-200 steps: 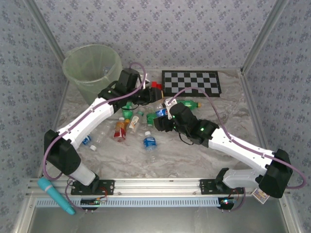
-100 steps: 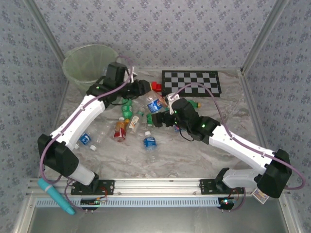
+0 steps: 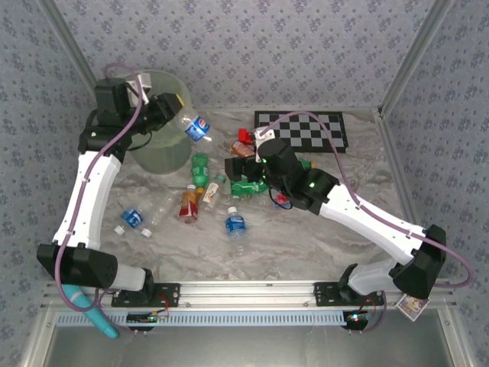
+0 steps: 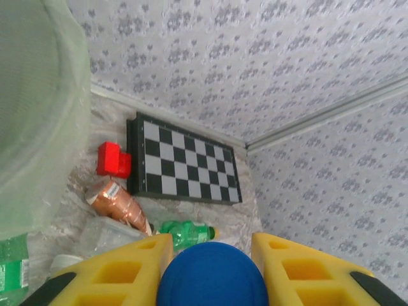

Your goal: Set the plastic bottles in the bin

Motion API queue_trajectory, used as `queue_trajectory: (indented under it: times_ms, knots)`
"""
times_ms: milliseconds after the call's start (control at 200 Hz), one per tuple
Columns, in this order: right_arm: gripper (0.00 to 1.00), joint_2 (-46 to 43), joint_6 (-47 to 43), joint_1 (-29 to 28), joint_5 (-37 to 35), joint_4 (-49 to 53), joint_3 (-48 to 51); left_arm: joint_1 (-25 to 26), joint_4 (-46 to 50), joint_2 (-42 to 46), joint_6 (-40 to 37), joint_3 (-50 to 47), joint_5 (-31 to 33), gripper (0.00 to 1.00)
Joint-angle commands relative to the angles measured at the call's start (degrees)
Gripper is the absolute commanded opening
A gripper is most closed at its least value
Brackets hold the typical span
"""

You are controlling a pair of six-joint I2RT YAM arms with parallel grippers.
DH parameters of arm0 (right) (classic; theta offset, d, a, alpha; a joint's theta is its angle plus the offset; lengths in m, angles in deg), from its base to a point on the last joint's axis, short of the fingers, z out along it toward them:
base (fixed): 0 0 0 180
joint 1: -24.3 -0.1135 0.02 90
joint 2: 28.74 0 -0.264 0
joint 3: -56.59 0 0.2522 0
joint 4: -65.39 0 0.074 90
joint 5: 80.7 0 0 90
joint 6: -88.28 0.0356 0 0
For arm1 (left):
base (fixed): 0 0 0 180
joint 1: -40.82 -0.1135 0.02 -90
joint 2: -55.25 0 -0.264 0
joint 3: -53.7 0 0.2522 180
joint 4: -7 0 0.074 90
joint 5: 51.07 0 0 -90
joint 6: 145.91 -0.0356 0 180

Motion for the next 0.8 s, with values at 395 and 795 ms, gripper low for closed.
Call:
queue_trajectory:
  times_ms: [395, 795]
  knots:
    - [0.99, -4.0, -5.9, 1.8, 2.1, 13.1, -7.2, -14.3, -13.6, -2.4, 12.1, 2.7, 10.4, 0.31]
    - [0.99, -12.3, -9.4, 14.1, 12.5, 14.7, -2.7, -15.0, -10.5, -11.8, 10.0, 7.8, 20.4, 0.33]
